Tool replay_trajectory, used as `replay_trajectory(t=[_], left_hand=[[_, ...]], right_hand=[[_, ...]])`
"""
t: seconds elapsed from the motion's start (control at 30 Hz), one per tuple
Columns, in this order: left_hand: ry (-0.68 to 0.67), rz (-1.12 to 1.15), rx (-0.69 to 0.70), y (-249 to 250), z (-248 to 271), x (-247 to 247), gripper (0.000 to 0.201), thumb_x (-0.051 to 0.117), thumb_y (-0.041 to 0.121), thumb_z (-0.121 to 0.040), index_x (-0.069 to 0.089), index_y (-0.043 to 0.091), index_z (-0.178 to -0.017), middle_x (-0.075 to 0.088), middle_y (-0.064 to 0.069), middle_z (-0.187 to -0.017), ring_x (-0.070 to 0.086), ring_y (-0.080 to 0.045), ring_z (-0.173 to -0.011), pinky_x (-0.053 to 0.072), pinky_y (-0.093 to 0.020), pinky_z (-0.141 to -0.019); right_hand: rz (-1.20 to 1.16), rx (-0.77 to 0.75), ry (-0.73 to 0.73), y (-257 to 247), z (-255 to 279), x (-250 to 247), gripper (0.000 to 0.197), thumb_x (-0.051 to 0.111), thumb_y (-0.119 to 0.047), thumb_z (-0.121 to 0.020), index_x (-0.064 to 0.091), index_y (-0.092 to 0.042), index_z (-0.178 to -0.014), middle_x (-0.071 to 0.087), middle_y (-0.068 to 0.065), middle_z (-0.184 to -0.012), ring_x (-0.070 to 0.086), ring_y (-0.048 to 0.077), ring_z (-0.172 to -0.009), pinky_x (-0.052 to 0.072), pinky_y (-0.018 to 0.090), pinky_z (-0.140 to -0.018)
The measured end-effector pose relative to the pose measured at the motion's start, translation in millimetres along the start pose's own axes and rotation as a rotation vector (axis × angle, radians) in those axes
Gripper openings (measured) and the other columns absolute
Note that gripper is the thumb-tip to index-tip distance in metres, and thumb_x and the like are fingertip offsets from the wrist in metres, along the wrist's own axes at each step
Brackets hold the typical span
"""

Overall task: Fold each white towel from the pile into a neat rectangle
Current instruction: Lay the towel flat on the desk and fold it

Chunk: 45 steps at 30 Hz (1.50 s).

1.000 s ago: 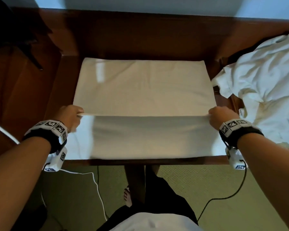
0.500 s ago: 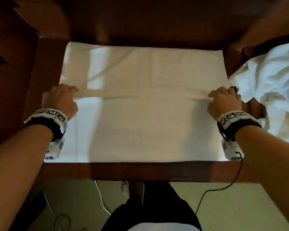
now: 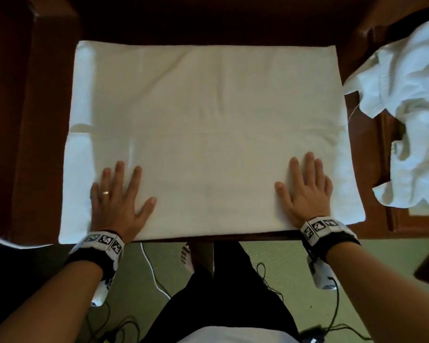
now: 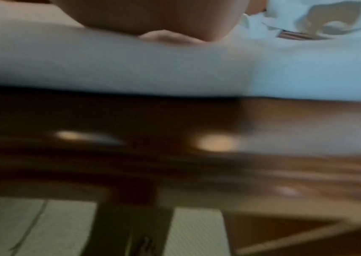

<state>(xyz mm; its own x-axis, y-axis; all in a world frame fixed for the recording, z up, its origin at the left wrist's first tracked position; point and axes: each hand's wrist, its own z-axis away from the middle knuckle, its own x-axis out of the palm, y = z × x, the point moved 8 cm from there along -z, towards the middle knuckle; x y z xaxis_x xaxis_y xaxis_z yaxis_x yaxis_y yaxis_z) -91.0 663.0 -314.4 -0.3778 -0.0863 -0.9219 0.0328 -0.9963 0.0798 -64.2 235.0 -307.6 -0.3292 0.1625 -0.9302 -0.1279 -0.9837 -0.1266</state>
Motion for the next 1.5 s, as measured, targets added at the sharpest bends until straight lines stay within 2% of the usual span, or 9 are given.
replay_trajectory(t=[0.13, 0.27, 0.4, 0.67, 0.8, 0.97, 1.2, 1.33, 1.5], left_hand=[[0.004, -0.044, 0.164, 53.5, -10.2, 1.1, 0.085, 0.023, 0.079, -0.085, 0.010, 0.039, -0.159, -0.001, -0.002, -0.169, 0.002, -0.037, -0.153, 0.011, -0.063, -0.118], [0.023, -0.078, 0.168, 66.4, -14.4, 12.1, 0.086, 0.021, 0.082, -0.084, 0.010, 0.040, -0.159, -0.003, 0.000, -0.169, 0.001, -0.038, -0.153, 0.009, -0.065, -0.117], [0.048, -0.078, 0.165, 61.4, -14.8, 13.2, 0.089, 0.022, 0.083, -0.083, 0.012, 0.039, -0.159, -0.002, 0.001, -0.169, 0.002, -0.038, -0.153, 0.008, -0.064, -0.117], [0.017, -0.072, 0.148, 66.0, -16.5, 6.2, 0.091, 0.027, 0.082, -0.080, 0.019, 0.037, -0.158, 0.006, -0.001, -0.169, 0.008, -0.038, -0.152, 0.013, -0.065, -0.117], [0.047, -0.046, 0.189, 84.7, -21.2, -5.9, 0.090, 0.034, 0.076, -0.080, 0.025, 0.030, -0.157, 0.018, -0.009, -0.165, 0.016, -0.039, -0.150, 0.015, -0.064, -0.116], [-0.035, -0.153, 0.441, 100.6, -28.2, -0.4, 0.079, 0.019, 0.076, -0.090, 0.011, 0.038, -0.159, 0.004, -0.002, -0.169, 0.010, -0.035, -0.153, 0.016, -0.061, -0.118], [-0.090, 0.006, -0.211, -104.0, -44.1, -27.8, 0.070, 0.017, 0.071, -0.095, -0.002, 0.043, -0.157, -0.009, 0.008, -0.168, -0.002, -0.030, -0.154, 0.010, -0.061, -0.120], [0.020, -0.044, -0.068, -53.4, -40.9, -44.3, 0.073, 0.035, 0.059, -0.099, 0.012, 0.027, -0.159, 0.004, -0.002, -0.168, 0.003, -0.030, -0.154, 0.011, -0.058, -0.121], [-0.111, -0.017, 0.032, 1.2, -29.1, -7.1, 0.081, 0.016, 0.078, -0.091, -0.010, 0.040, -0.157, -0.021, 0.004, -0.166, -0.011, -0.026, -0.154, 0.002, -0.053, -0.123]], right_hand=[[-0.014, -0.283, 0.087, -107.6, 6.2, 4.4, 0.074, 0.030, -0.063, -0.093, 0.024, -0.025, -0.156, 0.007, 0.012, -0.166, 0.010, 0.034, -0.151, 0.020, 0.051, -0.114], [0.106, -0.506, 0.004, -175.9, 18.6, 33.5, 0.072, 0.033, -0.064, -0.095, 0.020, -0.031, -0.157, 0.002, 0.008, -0.167, 0.005, 0.032, -0.152, 0.020, 0.056, -0.115], [0.166, -0.462, -0.002, -114.3, -4.5, 24.8, 0.071, 0.022, -0.070, -0.095, 0.008, -0.038, -0.157, -0.005, 0.002, -0.167, -0.003, 0.026, -0.153, 0.013, 0.052, -0.119], [0.096, 0.056, -0.030, 84.8, -46.9, -31.4, 0.070, 0.008, -0.067, -0.094, 0.002, -0.039, -0.157, -0.009, -0.003, -0.166, -0.007, 0.017, -0.153, 0.008, 0.053, -0.121], [0.065, -0.057, 0.057, 18.1, -39.4, -34.8, 0.071, 0.017, -0.060, -0.095, 0.018, -0.026, -0.158, 0.000, 0.006, -0.167, 0.002, 0.023, -0.153, 0.010, 0.052, -0.118], [0.101, -0.284, -0.097, -81.7, -11.4, 15.6, 0.068, 0.015, -0.066, -0.097, -0.003, -0.039, -0.157, -0.021, -0.001, -0.164, -0.020, 0.025, -0.151, 0.001, 0.055, -0.119], [0.105, -0.285, -0.141, -78.9, -18.5, 18.9, 0.071, 0.012, -0.070, -0.093, -0.010, -0.043, -0.154, -0.030, -0.007, -0.160, -0.026, 0.023, -0.149, -0.002, 0.057, -0.119], [0.097, -0.256, -0.193, -81.6, -19.7, 19.5, 0.071, 0.016, -0.071, -0.093, -0.012, -0.044, -0.153, -0.030, -0.006, -0.160, -0.026, 0.024, -0.148, -0.004, 0.056, -0.119], [0.102, -0.233, -0.158, -76.9, -0.1, 7.3, 0.070, 0.026, -0.063, -0.097, -0.004, -0.039, -0.156, -0.022, 0.000, -0.164, -0.017, 0.029, -0.151, 0.004, 0.053, -0.120]])
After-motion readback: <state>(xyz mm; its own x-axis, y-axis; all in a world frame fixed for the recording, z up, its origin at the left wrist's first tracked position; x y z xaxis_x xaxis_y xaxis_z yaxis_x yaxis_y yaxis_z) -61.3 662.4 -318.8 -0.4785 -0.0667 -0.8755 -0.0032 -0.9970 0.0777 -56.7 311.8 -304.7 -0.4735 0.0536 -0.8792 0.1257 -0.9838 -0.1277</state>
